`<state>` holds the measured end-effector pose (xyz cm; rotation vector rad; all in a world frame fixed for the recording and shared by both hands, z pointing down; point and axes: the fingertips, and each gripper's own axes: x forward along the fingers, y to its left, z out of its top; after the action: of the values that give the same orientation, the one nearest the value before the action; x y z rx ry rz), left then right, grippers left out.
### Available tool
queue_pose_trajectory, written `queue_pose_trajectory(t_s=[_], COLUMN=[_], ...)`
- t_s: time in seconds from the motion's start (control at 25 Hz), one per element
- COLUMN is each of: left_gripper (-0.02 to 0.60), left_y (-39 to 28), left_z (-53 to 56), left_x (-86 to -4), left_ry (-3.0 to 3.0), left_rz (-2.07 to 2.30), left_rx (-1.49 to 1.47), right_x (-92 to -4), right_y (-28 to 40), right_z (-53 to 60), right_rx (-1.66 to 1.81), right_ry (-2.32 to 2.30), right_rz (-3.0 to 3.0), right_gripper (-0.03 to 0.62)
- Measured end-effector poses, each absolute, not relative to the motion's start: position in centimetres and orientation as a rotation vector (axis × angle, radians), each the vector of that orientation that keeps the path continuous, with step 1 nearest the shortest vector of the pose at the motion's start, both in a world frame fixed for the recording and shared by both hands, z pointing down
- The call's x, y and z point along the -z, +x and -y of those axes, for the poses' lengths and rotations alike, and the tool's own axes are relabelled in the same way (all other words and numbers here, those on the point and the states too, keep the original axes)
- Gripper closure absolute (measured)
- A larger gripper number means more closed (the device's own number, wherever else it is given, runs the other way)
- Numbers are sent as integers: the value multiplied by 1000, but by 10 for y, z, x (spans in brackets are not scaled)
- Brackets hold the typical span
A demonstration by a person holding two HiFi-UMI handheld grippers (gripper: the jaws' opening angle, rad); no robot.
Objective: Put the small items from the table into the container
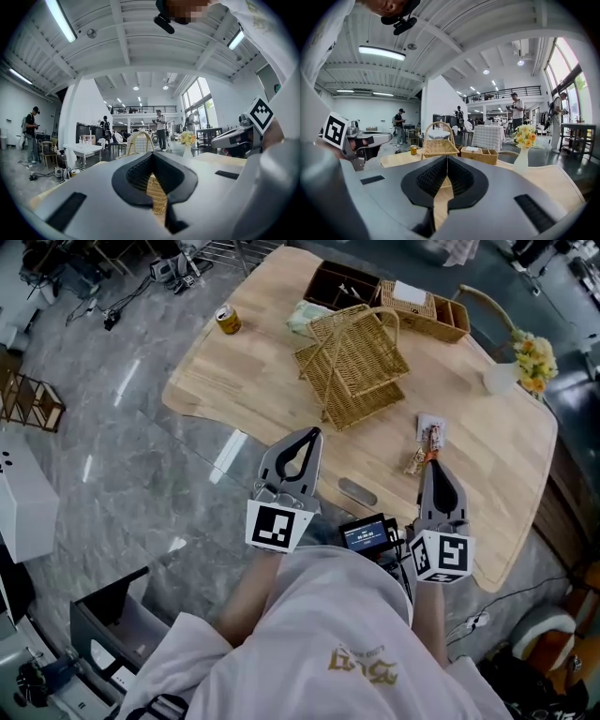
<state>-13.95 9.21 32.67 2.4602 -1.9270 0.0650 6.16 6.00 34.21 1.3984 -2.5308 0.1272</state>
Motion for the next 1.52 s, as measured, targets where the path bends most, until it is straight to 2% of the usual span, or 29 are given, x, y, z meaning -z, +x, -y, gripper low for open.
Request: queue_pose_trajectory(t_s=[0.52, 0.88, 1.52], left_gripper=[588, 588, 588], left_y=[-111, -86, -60], left_z=[-61, -41, -23], left_x=[-347, -379, -441], left_ry=[2500, 2510, 2515], left_rz=[1827, 1734, 1599], left_rx=[-152, -221, -335], right_x=[-369, -417, -497], right_y=[104, 130, 142], right_z=[-31, -19, -25], right_rx=[-233, -357, -526], right_ry=[1454, 1437, 1354], right_rz=[2445, 2329, 2196], right_gripper=[574, 574, 574])
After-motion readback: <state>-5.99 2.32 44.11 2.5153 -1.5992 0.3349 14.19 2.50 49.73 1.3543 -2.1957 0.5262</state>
